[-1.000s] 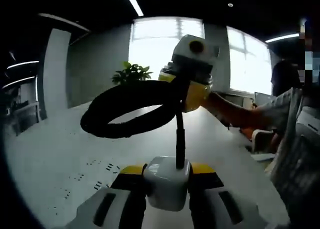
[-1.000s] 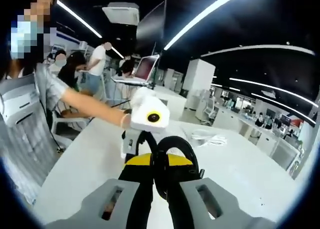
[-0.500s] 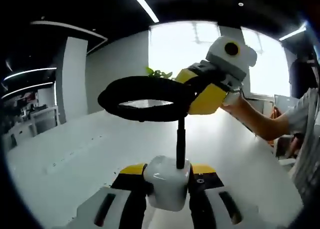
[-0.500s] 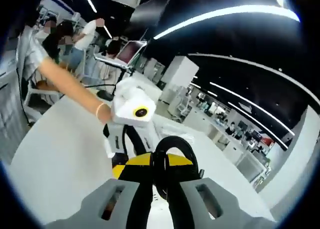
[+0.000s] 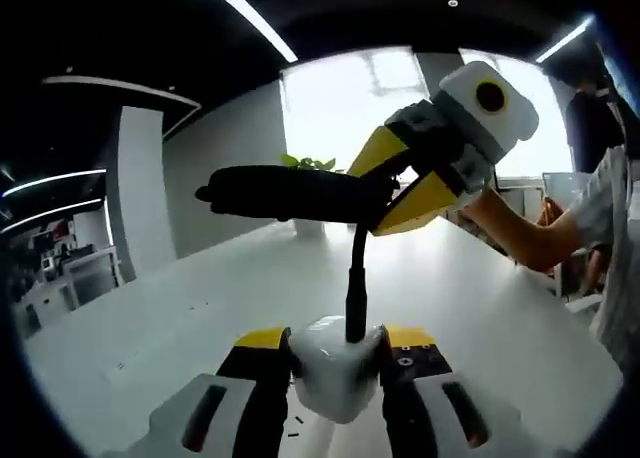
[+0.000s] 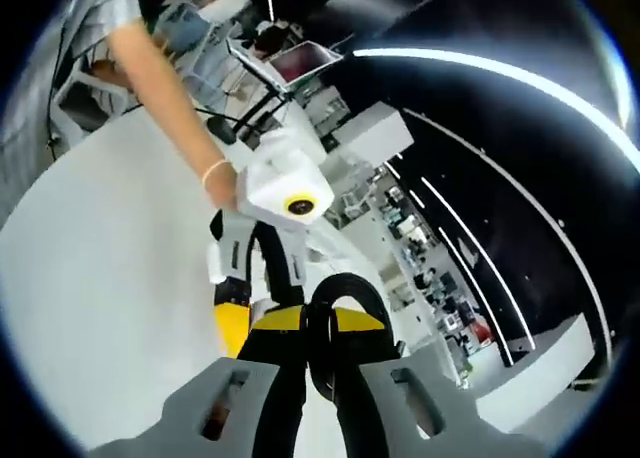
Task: Straighten the power strip on the desk, plug the charger into it
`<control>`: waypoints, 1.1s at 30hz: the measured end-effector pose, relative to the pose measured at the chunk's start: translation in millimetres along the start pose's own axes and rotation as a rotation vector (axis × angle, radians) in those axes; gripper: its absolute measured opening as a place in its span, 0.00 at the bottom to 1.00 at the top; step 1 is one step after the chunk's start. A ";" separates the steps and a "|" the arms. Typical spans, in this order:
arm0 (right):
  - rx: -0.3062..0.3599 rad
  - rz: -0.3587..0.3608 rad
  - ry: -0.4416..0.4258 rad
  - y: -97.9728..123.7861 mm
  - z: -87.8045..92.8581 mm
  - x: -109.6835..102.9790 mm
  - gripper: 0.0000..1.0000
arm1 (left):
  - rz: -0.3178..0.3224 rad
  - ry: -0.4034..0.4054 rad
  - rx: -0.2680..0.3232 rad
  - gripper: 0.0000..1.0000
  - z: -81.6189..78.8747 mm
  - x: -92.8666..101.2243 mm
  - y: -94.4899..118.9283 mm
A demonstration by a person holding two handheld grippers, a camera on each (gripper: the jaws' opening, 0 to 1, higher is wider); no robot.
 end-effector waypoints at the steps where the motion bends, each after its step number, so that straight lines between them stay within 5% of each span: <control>1: 0.004 -0.006 -0.019 1.3 1.3 1.0 0.05 | 0.000 0.008 0.011 0.36 -2.7 -1.1 1.7; 15: 0.044 -0.041 -0.058 7.4 8.3 4.2 0.05 | 0.106 0.090 -0.013 0.32 -0.7 10.6 -1.1; 33: -0.009 -0.060 0.052 -7.6 15.8 1.0 0.06 | 0.163 0.131 -0.043 0.33 15.9 18.5 -2.5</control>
Point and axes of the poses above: the point that each gripper's makers call its tool centre point, and the gripper's own axes: y roughly backward along the fingers, x roughly to its right, z roughly out of its underside, the point moved 1 cm from there along y, roughly backward along the fingers, and after that the axes turned 10 degrees about -y, right-handed, at the moved point
